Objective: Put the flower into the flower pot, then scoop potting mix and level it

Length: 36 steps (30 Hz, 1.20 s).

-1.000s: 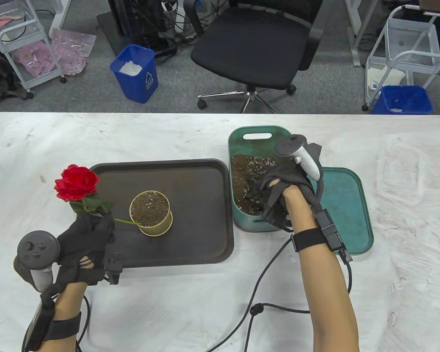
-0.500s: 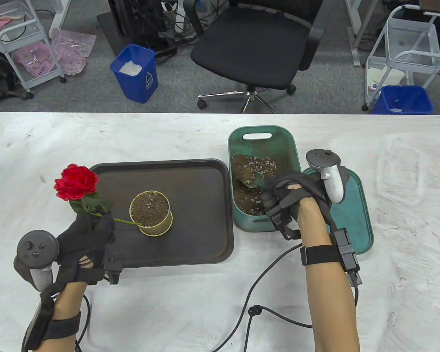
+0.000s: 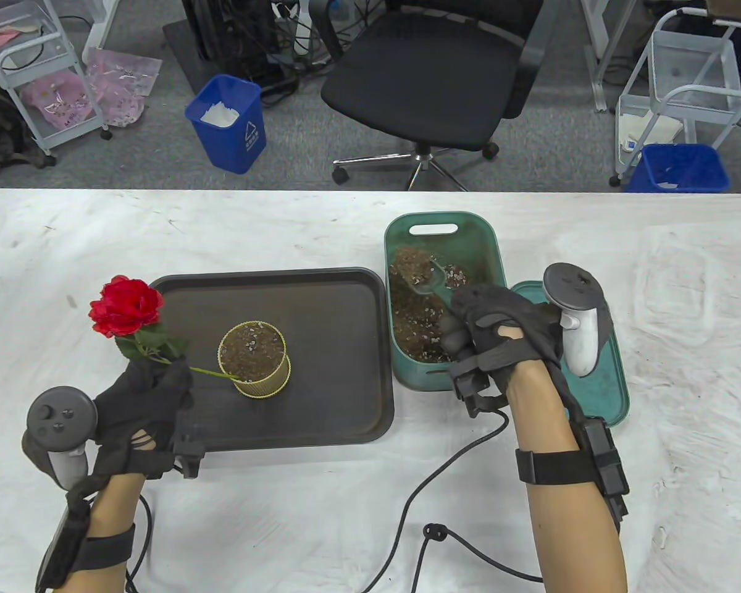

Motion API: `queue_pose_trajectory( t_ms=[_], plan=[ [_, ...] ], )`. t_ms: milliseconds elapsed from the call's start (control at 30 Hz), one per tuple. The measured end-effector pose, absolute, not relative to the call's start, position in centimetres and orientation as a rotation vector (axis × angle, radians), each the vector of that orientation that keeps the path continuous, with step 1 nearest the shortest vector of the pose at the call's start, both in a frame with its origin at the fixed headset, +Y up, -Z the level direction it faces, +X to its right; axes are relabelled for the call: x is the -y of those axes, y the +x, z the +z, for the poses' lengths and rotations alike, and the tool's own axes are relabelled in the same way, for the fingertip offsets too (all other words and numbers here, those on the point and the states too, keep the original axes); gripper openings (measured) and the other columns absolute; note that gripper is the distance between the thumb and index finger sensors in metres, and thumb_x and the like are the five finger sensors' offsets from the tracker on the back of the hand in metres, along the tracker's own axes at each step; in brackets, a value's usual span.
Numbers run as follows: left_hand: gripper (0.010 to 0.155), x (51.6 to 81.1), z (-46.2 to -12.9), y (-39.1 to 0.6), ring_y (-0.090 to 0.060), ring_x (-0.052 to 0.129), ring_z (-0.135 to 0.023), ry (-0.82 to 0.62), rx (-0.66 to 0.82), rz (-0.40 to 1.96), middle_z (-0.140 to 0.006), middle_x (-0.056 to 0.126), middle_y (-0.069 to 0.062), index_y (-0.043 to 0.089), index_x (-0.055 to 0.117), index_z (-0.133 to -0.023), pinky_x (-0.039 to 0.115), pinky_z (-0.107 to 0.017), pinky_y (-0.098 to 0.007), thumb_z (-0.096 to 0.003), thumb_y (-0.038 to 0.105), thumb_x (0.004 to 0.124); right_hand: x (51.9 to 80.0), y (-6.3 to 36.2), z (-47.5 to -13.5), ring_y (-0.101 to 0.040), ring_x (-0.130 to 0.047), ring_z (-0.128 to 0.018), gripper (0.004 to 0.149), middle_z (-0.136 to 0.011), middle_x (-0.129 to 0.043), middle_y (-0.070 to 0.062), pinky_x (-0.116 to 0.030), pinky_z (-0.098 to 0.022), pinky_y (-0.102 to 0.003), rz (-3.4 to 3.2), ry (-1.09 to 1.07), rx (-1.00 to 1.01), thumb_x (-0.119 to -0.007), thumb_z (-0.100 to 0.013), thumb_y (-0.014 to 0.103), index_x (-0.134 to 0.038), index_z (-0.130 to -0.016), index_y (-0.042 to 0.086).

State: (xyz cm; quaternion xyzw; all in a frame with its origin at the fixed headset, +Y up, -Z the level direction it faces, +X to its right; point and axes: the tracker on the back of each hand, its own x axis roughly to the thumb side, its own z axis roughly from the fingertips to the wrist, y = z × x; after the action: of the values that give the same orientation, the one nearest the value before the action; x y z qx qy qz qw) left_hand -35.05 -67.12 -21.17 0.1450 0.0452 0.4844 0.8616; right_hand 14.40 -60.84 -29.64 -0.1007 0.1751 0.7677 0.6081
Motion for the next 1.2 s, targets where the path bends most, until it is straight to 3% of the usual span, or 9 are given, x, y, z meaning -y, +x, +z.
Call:
queue_pose_trajectory(
  t_ms=[267,500,867,1200],
  plan=[
    [0.045,67.2,-21.1,-35.0,-0.015,0.113,-0.023,0.305,-0.095,1.020,-0.058,0.104,0.003,0.019,0.089,-0.076,0.097,-0.027,-0.035,-0.0387,0.045,0.089,62.1,4.8,-28.4,-0.023,-0.109,-0.019,0.054,-0.058,-0.099,-0.016,-0.096,-0.005,-0.032,1.763,-0.006,-0.618,-0.076,-0.042,0.033,-0.074,-0.085,0.000],
    [0.045,67.2,-21.1,-35.0,-0.015,0.113,-0.023,0.303,-0.086,1.019,-0.058,0.104,0.003,0.019,0.089,-0.076,0.097,-0.027,-0.035,-0.0388,0.045,0.089,64.9,0.2,-28.1,-0.024,-0.109,-0.020,0.054,-0.059,-0.099,-0.016,-0.096,-0.006,-0.034,1.862,0.016,-0.689,-0.076,-0.042,0.032,-0.074,-0.085,0.000],
    [0.045,67.1,-21.1,-34.9,-0.015,0.113,-0.023,0.304,-0.086,1.018,-0.058,0.104,0.003,0.019,0.089,-0.076,0.097,-0.027,-0.035,-0.0388,0.045,0.089,64.4,-1.5,-28.1,-0.027,-0.108,-0.021,0.052,-0.058,-0.101,-0.015,-0.095,-0.007,-0.036,2.217,0.058,-0.454,-0.079,-0.041,0.032,-0.077,-0.085,0.004],
    [0.045,67.2,-21.1,-35.0,-0.015,0.113,-0.023,0.305,-0.091,1.015,-0.058,0.104,0.004,0.019,0.089,-0.076,0.097,-0.027,-0.035,-0.0388,0.045,0.089,62.7,-4.8,-26.1,-0.026,-0.107,-0.015,0.049,-0.056,-0.104,-0.013,-0.093,-0.003,-0.036,2.644,0.279,-0.110,-0.083,-0.040,0.034,-0.083,-0.083,0.010]
  ],
)
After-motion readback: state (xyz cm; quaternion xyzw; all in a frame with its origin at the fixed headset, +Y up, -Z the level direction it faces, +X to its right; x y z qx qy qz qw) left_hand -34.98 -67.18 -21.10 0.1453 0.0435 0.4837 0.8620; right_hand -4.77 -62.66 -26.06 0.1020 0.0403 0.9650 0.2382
